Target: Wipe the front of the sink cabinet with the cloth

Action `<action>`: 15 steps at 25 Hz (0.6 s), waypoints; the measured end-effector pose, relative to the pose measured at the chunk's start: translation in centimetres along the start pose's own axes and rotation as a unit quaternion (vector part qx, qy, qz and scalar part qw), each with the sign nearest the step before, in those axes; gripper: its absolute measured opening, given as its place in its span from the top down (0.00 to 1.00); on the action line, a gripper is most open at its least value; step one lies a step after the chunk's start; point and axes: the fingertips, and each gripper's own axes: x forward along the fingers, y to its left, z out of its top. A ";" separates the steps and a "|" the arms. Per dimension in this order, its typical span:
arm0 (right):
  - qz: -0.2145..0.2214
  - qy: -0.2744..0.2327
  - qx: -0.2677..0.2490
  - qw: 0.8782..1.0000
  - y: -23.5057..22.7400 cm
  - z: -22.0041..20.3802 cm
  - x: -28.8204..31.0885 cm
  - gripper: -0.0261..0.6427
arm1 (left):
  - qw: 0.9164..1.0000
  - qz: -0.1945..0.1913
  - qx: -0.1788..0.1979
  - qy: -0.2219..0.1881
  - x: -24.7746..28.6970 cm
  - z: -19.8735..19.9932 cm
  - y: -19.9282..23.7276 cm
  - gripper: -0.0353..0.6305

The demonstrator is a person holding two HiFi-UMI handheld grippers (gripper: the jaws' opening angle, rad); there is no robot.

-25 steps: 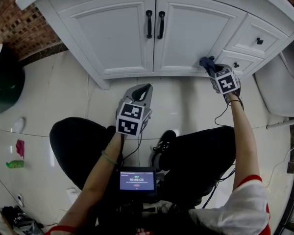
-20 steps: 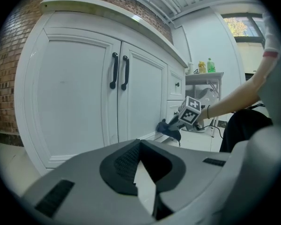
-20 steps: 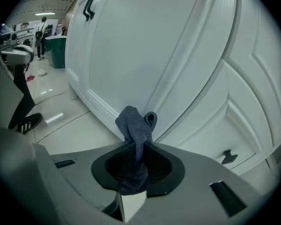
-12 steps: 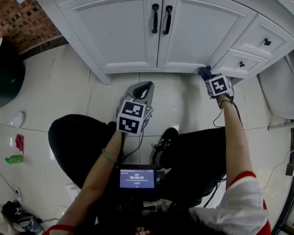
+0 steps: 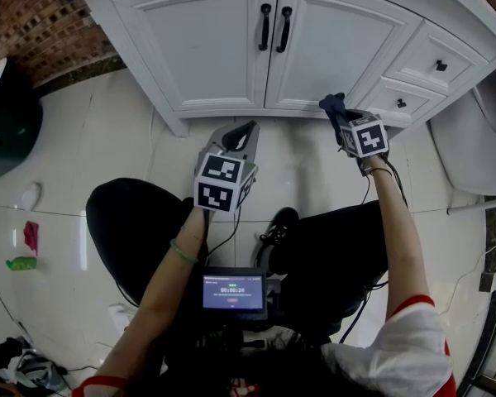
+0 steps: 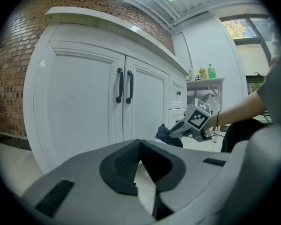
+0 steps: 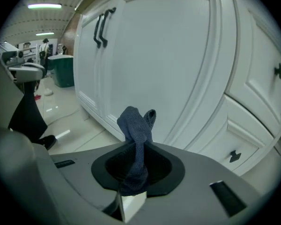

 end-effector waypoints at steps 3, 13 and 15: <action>0.017 -0.065 0.009 0.998 3.3 3.8 -3.6 0.86 | 1.000 0.005 0.004 -0.010 -2.0 0.7 -0.2 0.92; 0.089 -0.239 0.105 0.961 16.4 10.7 -13.7 0.86 | 0.998 0.031 -0.012 -0.059 -9.1 2.1 0.3 0.92; 0.099 -0.249 0.119 0.956 18.6 10.5 -14.6 0.86 | 0.997 0.032 -0.020 -0.064 -10.2 1.9 0.2 0.92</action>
